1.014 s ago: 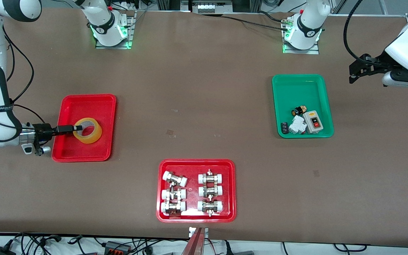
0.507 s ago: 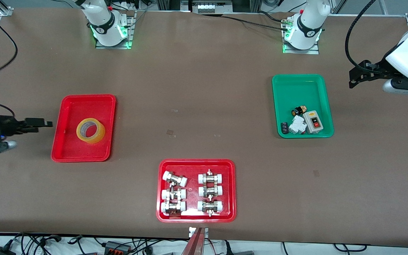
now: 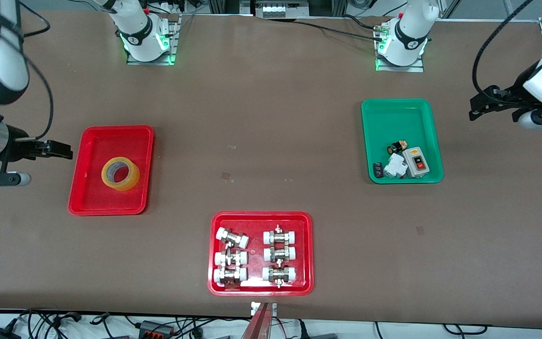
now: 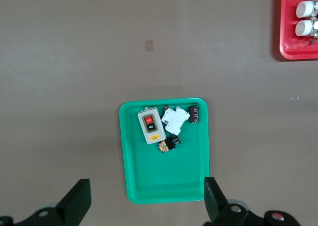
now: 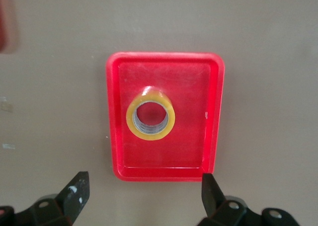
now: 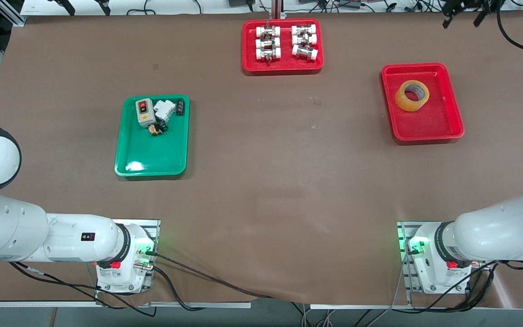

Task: Left arm passes tape to right arm into tray

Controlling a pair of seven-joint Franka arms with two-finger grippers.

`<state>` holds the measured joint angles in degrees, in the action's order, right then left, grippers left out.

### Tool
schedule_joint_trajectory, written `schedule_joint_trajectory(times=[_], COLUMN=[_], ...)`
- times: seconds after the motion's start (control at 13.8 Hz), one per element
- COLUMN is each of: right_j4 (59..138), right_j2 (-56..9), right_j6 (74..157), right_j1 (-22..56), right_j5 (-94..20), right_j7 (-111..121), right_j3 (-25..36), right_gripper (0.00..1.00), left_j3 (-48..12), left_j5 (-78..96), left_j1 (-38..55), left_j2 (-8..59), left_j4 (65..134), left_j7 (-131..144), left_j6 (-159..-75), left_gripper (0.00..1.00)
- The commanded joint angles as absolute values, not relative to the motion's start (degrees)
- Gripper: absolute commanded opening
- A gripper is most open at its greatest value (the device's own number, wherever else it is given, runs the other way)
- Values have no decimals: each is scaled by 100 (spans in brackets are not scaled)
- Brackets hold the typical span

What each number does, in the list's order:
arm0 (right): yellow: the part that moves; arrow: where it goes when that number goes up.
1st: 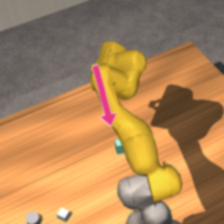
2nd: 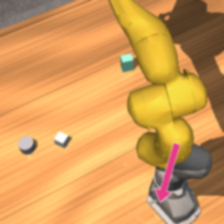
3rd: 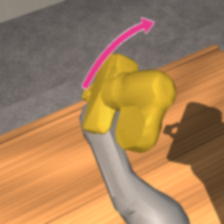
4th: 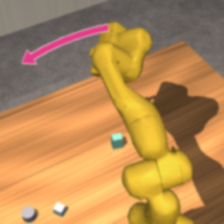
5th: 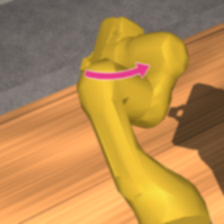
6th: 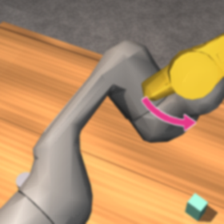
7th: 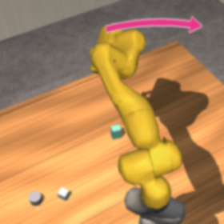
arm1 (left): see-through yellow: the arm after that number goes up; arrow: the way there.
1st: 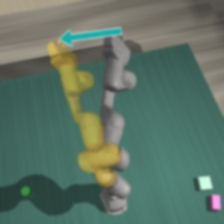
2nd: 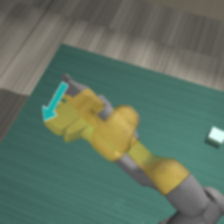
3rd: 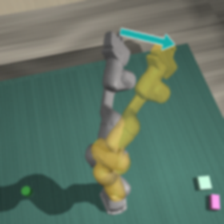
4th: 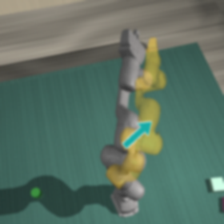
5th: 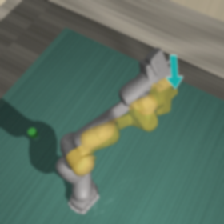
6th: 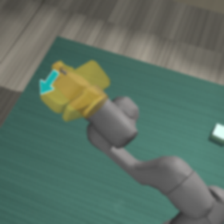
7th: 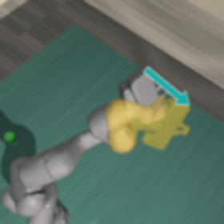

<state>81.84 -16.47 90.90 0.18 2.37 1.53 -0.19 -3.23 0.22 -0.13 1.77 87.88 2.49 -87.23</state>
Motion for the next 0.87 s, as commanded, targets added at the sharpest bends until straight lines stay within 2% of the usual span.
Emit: schedule_joint_trajectory(times=[0.0, 0.8], right_j4=[7507, 7646], right_j2=[-1723, -1407], right_j6=[8772, 9273], right_j1=[-114, -184], right_j5=[299, 105], right_j7=[115, 44], right_j3=[88, 141], right_gripper=[100, 100], left_j3=[-343, -325], left_j5=[114, 299], left_j1=[-53, -70], left_j2=[150, 176], left_j4=[8807, 8789], left_j7=[246, 246], left_j6=[-8745, -8850], left_gripper=[100, 100])
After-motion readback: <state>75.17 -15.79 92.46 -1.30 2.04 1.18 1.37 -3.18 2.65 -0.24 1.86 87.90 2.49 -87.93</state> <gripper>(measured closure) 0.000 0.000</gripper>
